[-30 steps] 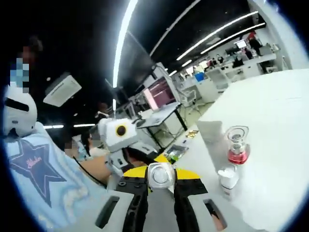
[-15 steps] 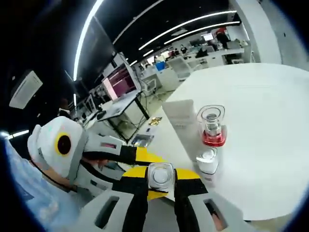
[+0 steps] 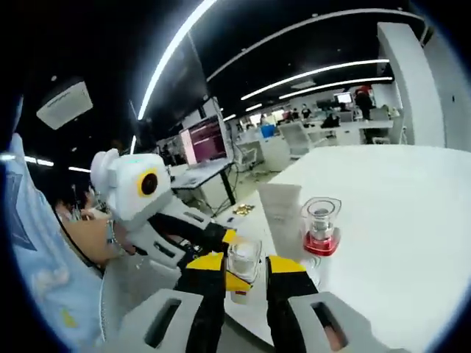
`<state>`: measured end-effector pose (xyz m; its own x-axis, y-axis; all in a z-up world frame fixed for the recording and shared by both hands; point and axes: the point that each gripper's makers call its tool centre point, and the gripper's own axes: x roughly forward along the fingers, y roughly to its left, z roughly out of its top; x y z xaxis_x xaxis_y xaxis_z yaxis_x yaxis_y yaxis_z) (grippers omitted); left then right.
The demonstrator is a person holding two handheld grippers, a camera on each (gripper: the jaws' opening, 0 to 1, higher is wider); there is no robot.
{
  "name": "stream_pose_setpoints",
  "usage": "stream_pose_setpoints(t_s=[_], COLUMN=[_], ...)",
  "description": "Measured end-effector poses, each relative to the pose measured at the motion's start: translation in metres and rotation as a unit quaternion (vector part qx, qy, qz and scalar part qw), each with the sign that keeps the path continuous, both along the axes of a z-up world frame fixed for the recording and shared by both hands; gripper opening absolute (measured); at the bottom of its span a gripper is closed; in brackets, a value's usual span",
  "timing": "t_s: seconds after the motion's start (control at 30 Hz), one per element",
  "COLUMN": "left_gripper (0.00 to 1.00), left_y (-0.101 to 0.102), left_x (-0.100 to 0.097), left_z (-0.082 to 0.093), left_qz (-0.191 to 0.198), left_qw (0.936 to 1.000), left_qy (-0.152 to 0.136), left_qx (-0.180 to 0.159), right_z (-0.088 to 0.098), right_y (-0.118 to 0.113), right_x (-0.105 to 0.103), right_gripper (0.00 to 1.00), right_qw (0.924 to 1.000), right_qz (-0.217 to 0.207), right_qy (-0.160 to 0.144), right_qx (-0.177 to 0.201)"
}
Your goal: Arrange the skincare products in the storage area until every visible bottle or jar stands upright without overlapping.
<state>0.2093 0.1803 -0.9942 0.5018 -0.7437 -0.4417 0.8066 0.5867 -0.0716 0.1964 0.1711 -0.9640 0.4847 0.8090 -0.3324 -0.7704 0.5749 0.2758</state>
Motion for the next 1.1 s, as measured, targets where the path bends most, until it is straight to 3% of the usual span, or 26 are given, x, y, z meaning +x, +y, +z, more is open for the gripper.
stream_pose_setpoints(t_s=[0.1, 0.2, 0.27, 0.37, 0.57, 0.6, 0.83, 0.97, 1.1], left_gripper=[0.16, 0.16, 0.16, 0.16, 0.16, 0.16, 0.16, 0.16, 0.16], left_y=[0.002, -0.002, -0.005, -0.013, -0.014, -0.016, -0.013, -0.010, -0.009], left_x=[0.010, 0.013, 0.012, 0.012, 0.010, 0.011, 0.014, 0.012, 0.005], left_z=[-0.009, -0.019, -0.023, -0.022, -0.039, -0.036, -0.037, -0.034, -0.034], left_qz=[-0.001, -0.009, -0.014, -0.027, -0.023, -0.024, -0.015, -0.026, -0.044], left_qw=[0.9996, 0.9985, 0.9979, 0.9970, 0.9985, 0.9979, 0.9984, 0.9987, 0.9988], left_qy=[0.007, 0.019, 0.014, -0.022, -0.024, -0.030, -0.022, -0.008, -0.013], left_qx=[-0.025, -0.050, -0.062, -0.069, -0.043, -0.051, -0.050, -0.042, -0.017], right_z=[-0.018, -0.044, -0.050, -0.052, -0.053, -0.053, -0.055, -0.046, -0.035], right_y=[-0.004, -0.007, -0.004, -0.002, -0.003, -0.004, -0.005, -0.007, -0.007], right_x=[0.002, -0.003, -0.008, -0.010, -0.011, -0.011, -0.011, -0.006, 0.000], right_gripper=[0.05, 0.03, 0.02, 0.02, 0.01, 0.01, 0.01, 0.04, 0.14], right_qw=[0.9985, 0.9888, 0.9857, 0.9838, 0.9824, 0.9824, 0.9795, 0.9838, 0.9873], right_qz=[0.000, 0.022, 0.036, 0.045, 0.050, 0.050, 0.052, 0.034, 0.022], right_qy=[-0.003, -0.005, -0.004, -0.013, -0.016, -0.016, -0.023, -0.032, -0.052], right_qx=[-0.055, -0.147, -0.164, -0.173, -0.180, -0.179, -0.193, -0.173, -0.149])
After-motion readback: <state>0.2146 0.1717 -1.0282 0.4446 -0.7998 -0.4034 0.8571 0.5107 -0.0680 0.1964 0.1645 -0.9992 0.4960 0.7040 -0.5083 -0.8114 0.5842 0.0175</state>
